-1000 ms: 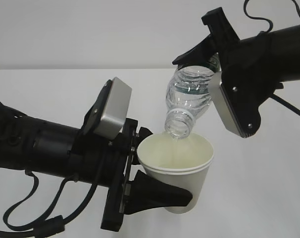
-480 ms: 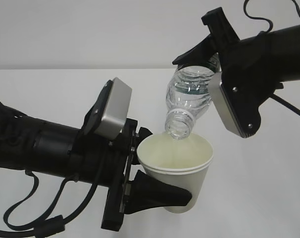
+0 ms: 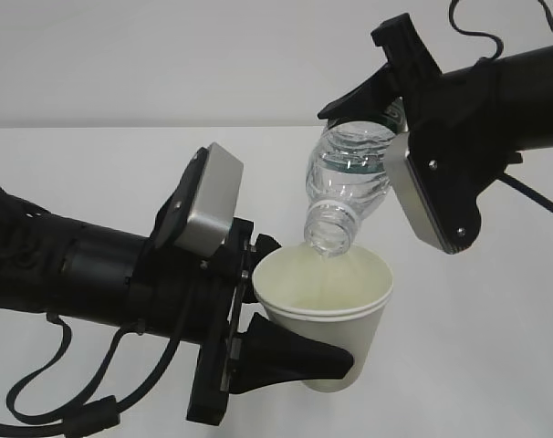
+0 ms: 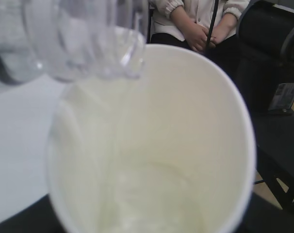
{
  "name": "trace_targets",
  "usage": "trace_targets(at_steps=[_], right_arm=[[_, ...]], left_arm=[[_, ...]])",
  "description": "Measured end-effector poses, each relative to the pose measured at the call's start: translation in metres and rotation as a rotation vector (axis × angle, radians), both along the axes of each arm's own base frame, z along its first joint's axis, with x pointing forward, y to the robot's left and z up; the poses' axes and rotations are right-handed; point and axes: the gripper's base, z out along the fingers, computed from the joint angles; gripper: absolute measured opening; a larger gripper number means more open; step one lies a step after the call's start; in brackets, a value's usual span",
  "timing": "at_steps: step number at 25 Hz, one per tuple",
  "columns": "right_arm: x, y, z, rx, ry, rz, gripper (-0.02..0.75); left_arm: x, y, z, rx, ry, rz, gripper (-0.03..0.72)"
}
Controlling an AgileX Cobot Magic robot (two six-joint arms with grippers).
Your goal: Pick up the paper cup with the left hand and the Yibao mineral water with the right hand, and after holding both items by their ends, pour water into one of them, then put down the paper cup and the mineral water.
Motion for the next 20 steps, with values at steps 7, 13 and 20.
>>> trace_targets(at_steps=[7, 13, 20], right_arm=[[0.0, 0.0, 0.0, -0.001, -0.002, 0.001, 0.426], [0.0, 0.0, 0.0, -0.003, -0.003, 0.002, 0.426], [0.0, 0.0, 0.0, -0.006, -0.006, 0.005, 0.426]], left_arm=[[0.0, 0.0, 0.0, 0.0, 0.0, 0.0, 0.418], [0.0, 0.0, 0.0, 0.0, 0.0, 0.0, 0.418], [0.0, 0.0, 0.0, 0.0, 0.0, 0.0, 0.417]])
